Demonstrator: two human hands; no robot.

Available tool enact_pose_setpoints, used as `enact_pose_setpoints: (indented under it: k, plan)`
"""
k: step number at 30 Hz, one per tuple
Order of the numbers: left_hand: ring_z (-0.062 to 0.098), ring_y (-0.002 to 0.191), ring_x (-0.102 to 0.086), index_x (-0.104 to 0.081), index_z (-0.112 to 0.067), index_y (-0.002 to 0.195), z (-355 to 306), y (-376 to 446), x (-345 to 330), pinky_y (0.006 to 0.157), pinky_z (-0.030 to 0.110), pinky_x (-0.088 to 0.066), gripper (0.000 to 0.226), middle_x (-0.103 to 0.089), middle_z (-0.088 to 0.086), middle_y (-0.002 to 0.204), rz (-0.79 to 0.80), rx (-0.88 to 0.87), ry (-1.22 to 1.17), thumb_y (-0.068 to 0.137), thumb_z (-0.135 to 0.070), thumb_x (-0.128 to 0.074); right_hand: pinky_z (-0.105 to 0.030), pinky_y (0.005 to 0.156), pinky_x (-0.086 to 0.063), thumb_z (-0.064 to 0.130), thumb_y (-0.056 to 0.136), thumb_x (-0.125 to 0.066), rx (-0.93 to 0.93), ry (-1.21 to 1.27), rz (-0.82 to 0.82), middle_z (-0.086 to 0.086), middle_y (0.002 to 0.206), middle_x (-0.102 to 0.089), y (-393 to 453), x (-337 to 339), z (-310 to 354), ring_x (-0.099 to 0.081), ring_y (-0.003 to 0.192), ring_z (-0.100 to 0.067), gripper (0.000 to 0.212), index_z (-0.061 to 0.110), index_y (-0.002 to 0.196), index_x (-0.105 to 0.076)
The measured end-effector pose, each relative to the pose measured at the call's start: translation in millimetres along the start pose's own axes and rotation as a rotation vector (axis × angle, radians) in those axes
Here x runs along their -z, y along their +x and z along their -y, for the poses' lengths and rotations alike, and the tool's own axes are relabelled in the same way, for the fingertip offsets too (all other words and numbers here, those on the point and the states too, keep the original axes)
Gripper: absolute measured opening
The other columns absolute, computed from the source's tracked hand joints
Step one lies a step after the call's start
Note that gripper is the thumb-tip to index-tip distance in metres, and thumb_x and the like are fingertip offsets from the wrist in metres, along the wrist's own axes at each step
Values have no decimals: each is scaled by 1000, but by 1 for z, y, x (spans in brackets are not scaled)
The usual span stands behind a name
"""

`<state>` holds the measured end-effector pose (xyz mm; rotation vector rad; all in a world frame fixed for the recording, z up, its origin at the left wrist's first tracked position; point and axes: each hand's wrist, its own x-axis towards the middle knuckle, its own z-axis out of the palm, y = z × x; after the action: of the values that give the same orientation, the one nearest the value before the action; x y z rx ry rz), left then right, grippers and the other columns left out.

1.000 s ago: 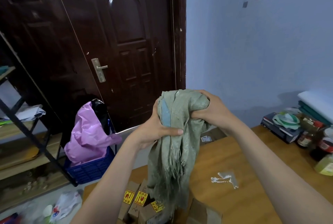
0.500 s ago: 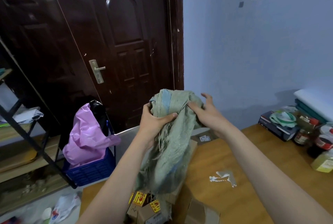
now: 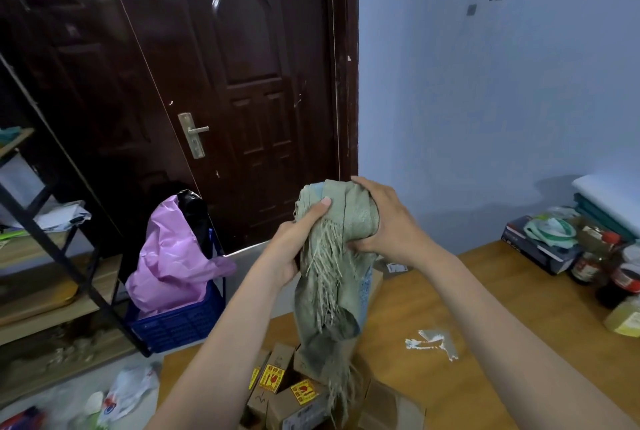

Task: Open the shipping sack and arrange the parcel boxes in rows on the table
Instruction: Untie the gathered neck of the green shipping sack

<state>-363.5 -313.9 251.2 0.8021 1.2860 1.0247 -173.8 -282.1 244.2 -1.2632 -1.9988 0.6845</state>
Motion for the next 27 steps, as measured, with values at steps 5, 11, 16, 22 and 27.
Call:
enact_pose_setpoints:
  k: [5, 11, 16, 22, 27]
  plan:
    - [19, 115, -64, -32, -27, 145, 11, 6, 9, 103, 45, -49, 99, -66, 0, 126, 154, -97, 271, 65, -35, -90, -25, 79, -49, 14, 62, -82, -32, -14, -58, 16, 102, -56, 4, 7, -3, -55, 93, -9, 78, 37, 128, -49]
    - [12, 129, -50, -15, -62, 141, 21, 9, 12, 101, 41, -51, 133, -43, -7, 143, 82, -453, 357, 50, -12, -97, -19, 68, -48, 22, 60, -82, -112, 73, -34, 14, 98, -66, 9, 11, -4, -62, 90, -6, 60, 34, 114, -60]
    - [5, 114, -60, -42, -36, 134, 21, 10, 12, 89, 27, -54, 96, -59, -10, 124, 17, -580, 318, 58, -1, -89, -34, 79, -57, 24, 61, -86, -235, 337, -7, 4, 112, -63, 11, 14, -8, -65, 97, -13, 67, 30, 121, -55]
    - [18, 106, -67, -51, -31, 119, 20, 23, 8, 83, 37, -59, 76, -66, 1, 113, -104, -542, 173, 60, 2, -86, -29, 93, -50, 37, 64, -89, -200, 458, -104, 8, 132, -43, 2, -2, -9, -53, 115, -10, 100, 40, 143, -27]
    - [19, 107, -67, -50, -29, 129, 19, 31, 5, 89, 43, -58, 69, -67, 3, 118, -131, -447, 14, 73, -7, -83, -35, 103, -48, 47, 48, -96, -162, 483, 19, 6, 139, -43, -1, -12, -11, -49, 126, -9, 105, 63, 124, -25]
